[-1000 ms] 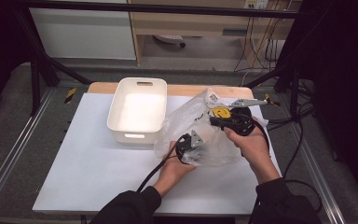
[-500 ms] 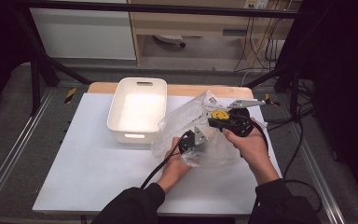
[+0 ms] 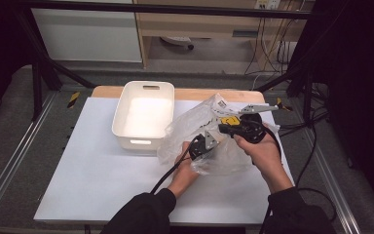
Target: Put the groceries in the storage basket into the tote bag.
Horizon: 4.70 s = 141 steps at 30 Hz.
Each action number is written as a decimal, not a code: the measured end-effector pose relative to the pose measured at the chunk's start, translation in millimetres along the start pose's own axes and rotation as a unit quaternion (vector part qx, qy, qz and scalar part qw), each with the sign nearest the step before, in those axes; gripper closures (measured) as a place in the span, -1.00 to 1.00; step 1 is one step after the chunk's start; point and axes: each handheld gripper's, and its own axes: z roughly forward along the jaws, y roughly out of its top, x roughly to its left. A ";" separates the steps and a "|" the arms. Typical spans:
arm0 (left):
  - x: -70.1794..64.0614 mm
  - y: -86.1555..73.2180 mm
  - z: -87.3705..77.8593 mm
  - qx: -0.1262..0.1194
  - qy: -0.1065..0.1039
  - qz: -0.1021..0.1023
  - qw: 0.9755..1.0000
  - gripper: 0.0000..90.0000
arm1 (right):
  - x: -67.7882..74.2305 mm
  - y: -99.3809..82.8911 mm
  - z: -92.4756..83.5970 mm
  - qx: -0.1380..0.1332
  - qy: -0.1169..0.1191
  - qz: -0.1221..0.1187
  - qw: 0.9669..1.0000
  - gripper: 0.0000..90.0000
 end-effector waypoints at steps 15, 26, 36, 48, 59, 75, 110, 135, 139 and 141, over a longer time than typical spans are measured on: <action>0.7 -5.0 9.3 0.048 -0.004 -0.004 0.999 0.58 | -2.9 -2.2 2.7 0.002 -0.003 0.008 1.000 1.00; 4.3 -6.5 7.0 0.053 -0.016 -0.036 0.998 0.06 | -3.3 -2.0 3.5 0.002 -0.002 0.007 1.000 1.00; 3.7 -9.5 -1.4 0.064 -0.033 -0.017 0.997 -0.52 | -3.3 -2.1 4.2 0.002 -0.004 0.006 1.000 1.00; 7.4 -14.2 -27.3 0.031 -0.036 -0.027 0.999 -0.64 | -3.6 -3.2 4.5 0.005 -0.005 0.006 1.000 1.00; 2.1 -26.0 -65.2 0.009 -0.050 -0.027 0.998 -0.63 | -3.9 -10.6 8.3 0.010 -0.003 0.012 1.000 1.00; -8.1 -49.0 -124.2 -0.016 -0.068 -0.041 0.997 -0.64 | 2.1 -21.9 16.6 0.012 0.002 0.014 1.000 1.00; 31.9 -44.7 -209.4 -0.102 0.020 -0.085 0.991 -0.56 | 22.6 -99.8 53.6 0.106 0.003 0.008 0.994 1.00; 48.5 -67.1 -156.3 -0.018 0.025 -0.063 0.998 -0.51 | 25.9 -109.1 63.0 0.139 0.000 -0.010 0.990 1.00; 48.0 -65.8 -142.0 -0.007 0.017 -0.051 0.999 -0.35 | 26.7 -109.4 63.7 0.143 0.001 -0.011 0.990 1.00; 48.6 -67.2 -136.5 0.001 0.022 -0.050 0.999 -0.20 | 27.0 -109.6 64.1 0.143 0.000 -0.012 0.990 1.00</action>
